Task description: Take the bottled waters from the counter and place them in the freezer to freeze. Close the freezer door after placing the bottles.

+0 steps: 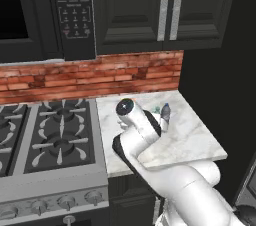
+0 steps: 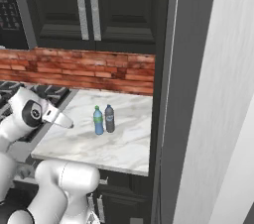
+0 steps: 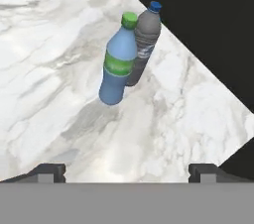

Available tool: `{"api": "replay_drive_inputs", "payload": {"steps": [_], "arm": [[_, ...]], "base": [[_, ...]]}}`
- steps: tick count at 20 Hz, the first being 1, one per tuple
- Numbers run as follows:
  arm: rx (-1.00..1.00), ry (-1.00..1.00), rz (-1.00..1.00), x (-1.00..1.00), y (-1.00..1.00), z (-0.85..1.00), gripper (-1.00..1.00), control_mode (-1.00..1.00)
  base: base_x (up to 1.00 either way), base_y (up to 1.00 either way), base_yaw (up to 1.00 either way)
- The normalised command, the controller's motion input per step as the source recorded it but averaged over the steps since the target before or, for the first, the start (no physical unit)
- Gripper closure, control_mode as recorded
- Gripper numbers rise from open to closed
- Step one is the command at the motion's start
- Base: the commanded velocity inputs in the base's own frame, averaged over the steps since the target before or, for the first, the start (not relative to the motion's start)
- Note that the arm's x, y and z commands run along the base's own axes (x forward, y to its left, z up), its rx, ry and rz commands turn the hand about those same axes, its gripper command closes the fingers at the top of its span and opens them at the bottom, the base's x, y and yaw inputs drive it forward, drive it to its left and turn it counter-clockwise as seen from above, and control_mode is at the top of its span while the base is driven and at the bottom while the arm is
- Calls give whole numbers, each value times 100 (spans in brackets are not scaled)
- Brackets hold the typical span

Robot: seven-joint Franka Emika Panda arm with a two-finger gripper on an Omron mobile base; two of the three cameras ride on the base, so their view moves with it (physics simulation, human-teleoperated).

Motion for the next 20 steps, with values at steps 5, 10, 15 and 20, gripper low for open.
{"api": "replay_drive_inputs", "payload": {"steps": [5,10,15,20], "arm": [[-3,-28,-46,68,48,-32,-100,-100],[-7,-28,-33,31,8,-5,-100,-100],[-8,-12,-26,18,0,0,-100,-100],[5,0,-1,23,-21,0,-100,-100]], "base": [[0,0,0],[0,0,0],[0,0,0],[0,0,0]]}}
